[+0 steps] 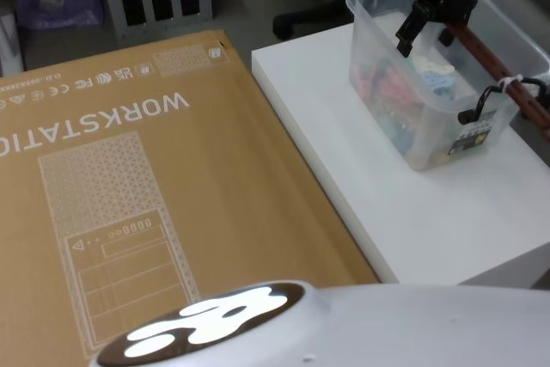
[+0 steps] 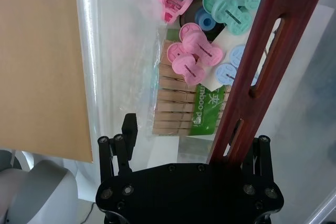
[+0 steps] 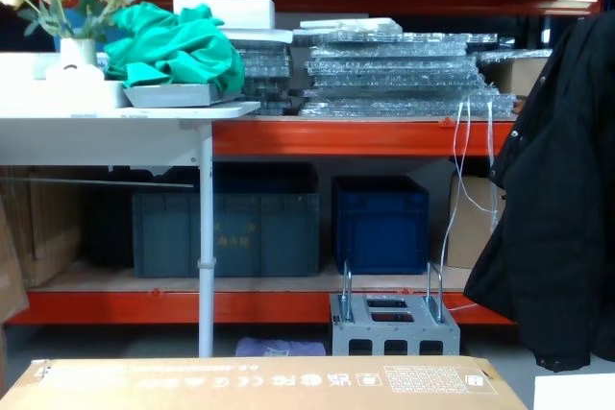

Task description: Use one hand to grasp the basket and place it at the designated location.

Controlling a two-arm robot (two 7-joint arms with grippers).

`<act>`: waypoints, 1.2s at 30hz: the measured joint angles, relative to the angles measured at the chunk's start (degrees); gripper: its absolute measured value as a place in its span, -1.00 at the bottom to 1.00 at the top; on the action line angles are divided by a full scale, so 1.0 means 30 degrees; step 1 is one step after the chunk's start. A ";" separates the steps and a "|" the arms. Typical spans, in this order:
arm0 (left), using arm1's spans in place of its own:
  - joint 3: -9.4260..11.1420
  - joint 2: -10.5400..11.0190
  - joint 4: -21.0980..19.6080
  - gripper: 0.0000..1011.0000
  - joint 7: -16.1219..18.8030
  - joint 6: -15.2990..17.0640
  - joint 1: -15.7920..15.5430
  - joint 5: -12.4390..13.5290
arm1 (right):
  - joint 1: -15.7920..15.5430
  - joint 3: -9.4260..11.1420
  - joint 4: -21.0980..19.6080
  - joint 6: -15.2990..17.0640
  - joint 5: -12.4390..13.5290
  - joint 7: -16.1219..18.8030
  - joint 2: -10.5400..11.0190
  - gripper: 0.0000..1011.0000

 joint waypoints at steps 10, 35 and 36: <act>0.0001 0.0000 -0.0002 -1.00 0.0000 0.0000 0.0000 -0.0001 | -0.0091 -0.0332 -0.0547 0.0209 -0.0433 -0.0060 -0.0003 0.98; 0.0000 -0.0002 0.0000 -1.00 0.0001 0.0000 0.0001 0.0000 | 0.0041 0.1376 -0.4362 0.2148 -0.0199 -0.1054 0.2675 0.98; 0.0001 -0.0002 0.0000 -1.00 0.0001 0.0000 0.0001 -0.0001 | 0.0052 0.1422 -0.4431 0.2154 -0.0147 -0.1025 0.2734 0.98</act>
